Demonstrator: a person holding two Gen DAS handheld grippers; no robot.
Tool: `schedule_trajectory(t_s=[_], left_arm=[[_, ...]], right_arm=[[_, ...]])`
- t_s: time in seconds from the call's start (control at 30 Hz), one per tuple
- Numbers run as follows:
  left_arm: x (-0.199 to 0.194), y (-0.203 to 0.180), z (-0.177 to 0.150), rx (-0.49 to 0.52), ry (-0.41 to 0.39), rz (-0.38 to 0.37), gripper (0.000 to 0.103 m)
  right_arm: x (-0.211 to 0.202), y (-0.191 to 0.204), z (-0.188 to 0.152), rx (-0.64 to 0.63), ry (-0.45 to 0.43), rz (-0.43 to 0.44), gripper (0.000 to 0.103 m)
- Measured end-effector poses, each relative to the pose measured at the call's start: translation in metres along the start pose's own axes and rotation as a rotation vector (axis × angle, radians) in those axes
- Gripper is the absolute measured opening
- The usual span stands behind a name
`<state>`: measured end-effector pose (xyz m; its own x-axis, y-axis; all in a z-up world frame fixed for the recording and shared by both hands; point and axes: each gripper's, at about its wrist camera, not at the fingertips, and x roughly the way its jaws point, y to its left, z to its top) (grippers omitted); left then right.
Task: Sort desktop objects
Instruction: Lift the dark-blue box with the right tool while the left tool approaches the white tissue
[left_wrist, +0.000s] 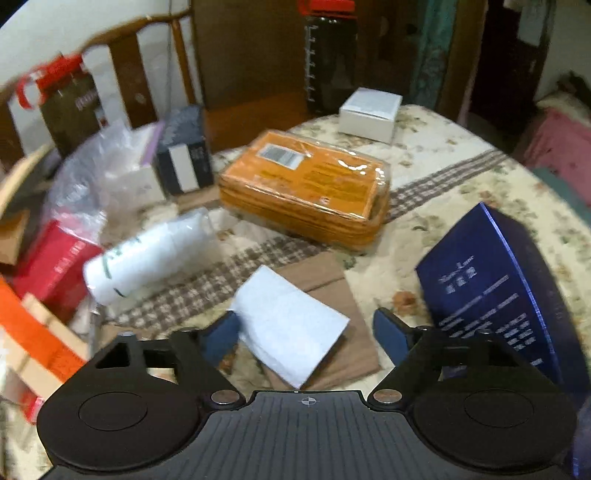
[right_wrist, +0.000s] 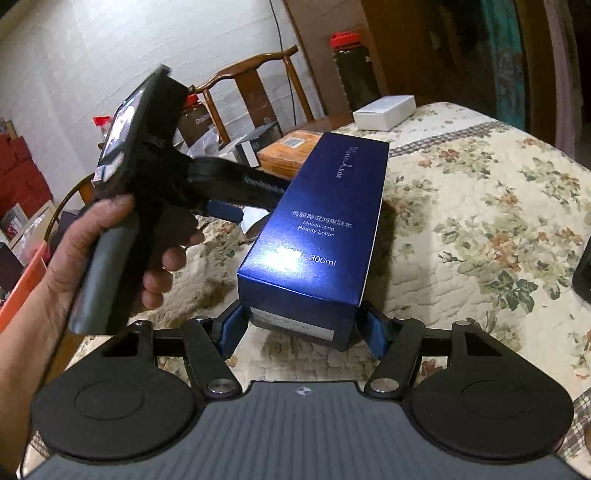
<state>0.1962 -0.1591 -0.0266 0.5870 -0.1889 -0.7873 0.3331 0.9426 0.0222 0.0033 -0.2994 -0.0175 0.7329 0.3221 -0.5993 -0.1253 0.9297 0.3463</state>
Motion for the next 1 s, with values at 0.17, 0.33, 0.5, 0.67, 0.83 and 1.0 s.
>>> schedule_trajectory(t_s=[0.17,0.33,0.5,0.67,0.83,1.0], left_arm=[[-0.004,0.01,0.0,-0.07,0.004,0.007,0.07],[-0.019,0.013,-0.011,-0.083,-0.003,0.021,0.07],[-0.05,0.016,-0.032,-0.091,-0.024,0.005,0.07],[-0.079,0.023,-0.069,-0.111,-0.034,0.022,0.07],[-0.115,0.036,-0.115,-0.144,-0.045,0.052,0.07],[-0.149,0.054,-0.154,-0.185,-0.063,0.085,0.07]], right_arm=[[0.0,0.003,-0.002,-0.02,-0.007,-0.009,0.07],[-0.001,0.002,-0.002,-0.013,-0.011,0.0,0.07],[-0.005,0.009,-0.006,-0.047,-0.011,0.039,0.069],[-0.009,0.028,-0.019,-0.106,0.019,0.058,0.069],[-0.021,0.05,-0.036,-0.176,0.035,0.086,0.069],[-0.035,0.081,-0.049,-0.26,0.049,0.138,0.069]])
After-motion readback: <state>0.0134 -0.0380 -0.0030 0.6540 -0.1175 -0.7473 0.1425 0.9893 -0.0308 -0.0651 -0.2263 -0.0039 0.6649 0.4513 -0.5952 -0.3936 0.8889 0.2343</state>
